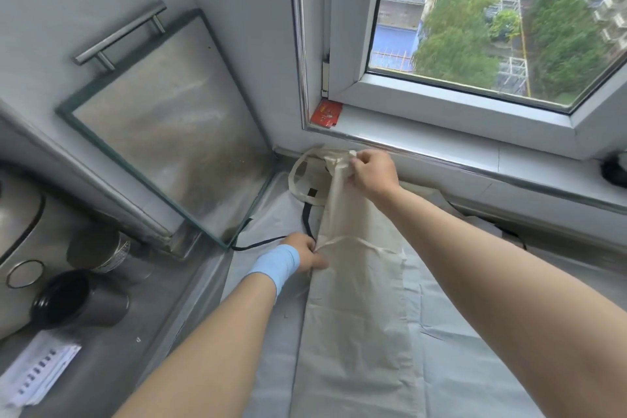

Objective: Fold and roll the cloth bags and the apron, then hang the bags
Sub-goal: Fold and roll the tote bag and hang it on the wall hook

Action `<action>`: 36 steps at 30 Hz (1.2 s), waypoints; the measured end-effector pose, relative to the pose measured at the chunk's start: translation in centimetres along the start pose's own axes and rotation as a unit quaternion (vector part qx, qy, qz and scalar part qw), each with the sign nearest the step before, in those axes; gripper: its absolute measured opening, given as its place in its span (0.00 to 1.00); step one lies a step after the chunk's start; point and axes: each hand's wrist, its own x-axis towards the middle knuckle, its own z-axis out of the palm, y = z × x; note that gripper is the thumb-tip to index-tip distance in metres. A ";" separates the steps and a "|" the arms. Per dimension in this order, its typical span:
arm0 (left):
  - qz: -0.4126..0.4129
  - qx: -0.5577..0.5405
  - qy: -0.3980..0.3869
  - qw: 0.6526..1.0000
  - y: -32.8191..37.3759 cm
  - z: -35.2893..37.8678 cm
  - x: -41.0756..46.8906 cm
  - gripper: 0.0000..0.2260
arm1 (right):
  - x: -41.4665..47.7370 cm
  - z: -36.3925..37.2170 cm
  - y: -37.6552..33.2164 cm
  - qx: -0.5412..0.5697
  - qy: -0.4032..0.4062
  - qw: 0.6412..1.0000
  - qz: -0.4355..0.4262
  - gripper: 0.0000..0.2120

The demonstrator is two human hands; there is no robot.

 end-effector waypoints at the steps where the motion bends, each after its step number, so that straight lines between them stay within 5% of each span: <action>1: -0.002 0.009 0.011 1.000 -0.3 -0.5 -0.4 0.07 | -0.7 0.3 0.3 -0.006 -0.019 1.000 -0.001 0.09; 4: -0.009 0.009 0.034 0.999 -1.1 -1.6 -1.4 0.05 | -4.0 1.3 1.9 -0.062 -0.058 0.995 -0.042 0.22; 7: -0.022 0.017 0.016 0.999 -1.5 -2.4 -2.6 0.07 | -8.1 2.3 4.1 -0.144 -0.073 0.977 -0.139 0.24; 12: 0.017 -0.231 -0.084 0.969 1.0 -3.0 -5.8 0.05 | -13.2 2.5 5.1 -0.198 -0.161 0.947 -0.197 0.19; 14: 0.050 -0.223 -0.120 0.966 2.0 -2.6 -7.1 0.04 | -13.7 1.3 5.4 -0.260 -0.142 0.930 -0.216 0.09; 18: 0.062 -0.185 -0.174 0.965 3.0 -0.9 -8.3 0.10 | -13.8 -4.1 8.1 -0.363 -0.079 0.908 -0.196 0.08; 23: 0.120 -0.081 -0.069 0.987 4.6 3.8 -7.9 0.12 | -15.7 -10.3 14.5 -0.514 -0.142 0.837 -0.123 0.17; 29: 0.183 0.100 -0.047 0.977 7.2 10.5 -7.2 0.13 | -19.6 -9.5 18.6 -0.370 -0.075 0.926 0.010 0.28; 33: 0.187 0.270 -0.047 0.943 7.8 12.9 -6.2 0.14 | -20.5 -5.9 18.8 -0.334 -0.124 0.934 -0.029 0.18; 36: 0.191 0.297 -0.036 0.935 7.5 13.6 -5.4 0.15 | -20.2 -5.2 19.6 -0.378 -0.106 0.919 -0.025 0.10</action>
